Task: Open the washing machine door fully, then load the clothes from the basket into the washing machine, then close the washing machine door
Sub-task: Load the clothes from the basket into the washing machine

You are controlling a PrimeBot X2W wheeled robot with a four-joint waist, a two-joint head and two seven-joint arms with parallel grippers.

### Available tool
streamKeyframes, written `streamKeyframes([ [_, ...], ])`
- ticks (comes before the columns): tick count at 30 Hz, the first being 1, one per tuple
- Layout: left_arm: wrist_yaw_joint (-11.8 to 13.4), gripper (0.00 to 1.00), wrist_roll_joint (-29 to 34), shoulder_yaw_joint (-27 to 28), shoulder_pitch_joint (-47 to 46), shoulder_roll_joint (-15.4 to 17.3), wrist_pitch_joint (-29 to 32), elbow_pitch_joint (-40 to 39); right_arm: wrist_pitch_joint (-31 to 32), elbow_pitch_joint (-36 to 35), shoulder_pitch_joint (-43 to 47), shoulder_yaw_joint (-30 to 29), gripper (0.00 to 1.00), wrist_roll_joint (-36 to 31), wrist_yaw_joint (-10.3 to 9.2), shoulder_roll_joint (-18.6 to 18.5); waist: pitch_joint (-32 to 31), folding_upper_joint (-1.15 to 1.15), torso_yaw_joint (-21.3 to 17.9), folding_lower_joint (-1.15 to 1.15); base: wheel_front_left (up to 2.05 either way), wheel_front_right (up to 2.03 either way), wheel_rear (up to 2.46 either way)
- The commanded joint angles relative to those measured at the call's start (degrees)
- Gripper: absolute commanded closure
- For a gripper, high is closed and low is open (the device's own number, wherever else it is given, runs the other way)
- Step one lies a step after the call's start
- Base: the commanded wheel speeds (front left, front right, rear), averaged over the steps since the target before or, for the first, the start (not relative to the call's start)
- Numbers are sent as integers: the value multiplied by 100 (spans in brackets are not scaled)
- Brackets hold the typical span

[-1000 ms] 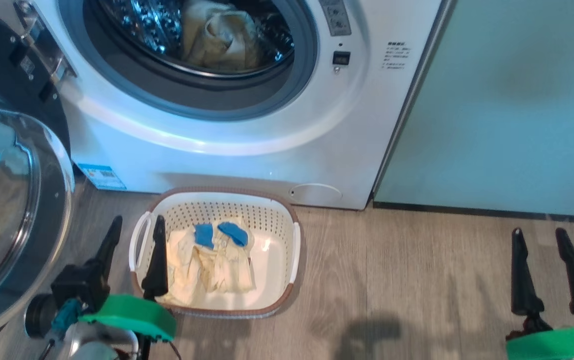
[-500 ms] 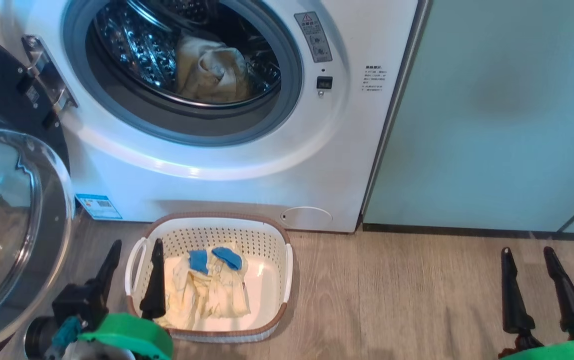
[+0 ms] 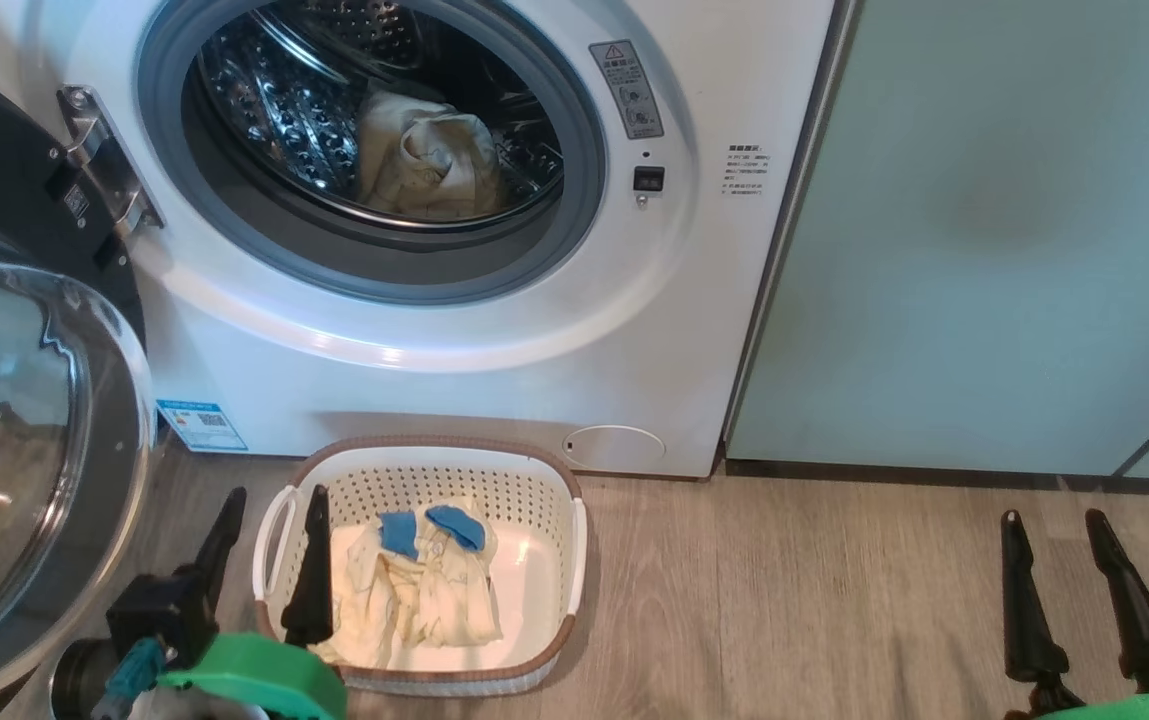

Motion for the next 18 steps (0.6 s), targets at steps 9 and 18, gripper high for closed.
streamKeyframes([
  [9,-54,0,96,253,-223,46,-51,-163,-17,-196,-159,135,0,48,5,-89,63,0,-26,0,0,0,0],
  [18,-155,0,161,222,-330,50,-51,-50,-8,-208,-190,147,0,31,5,-89,146,0,-54,0,0,0,0],
])
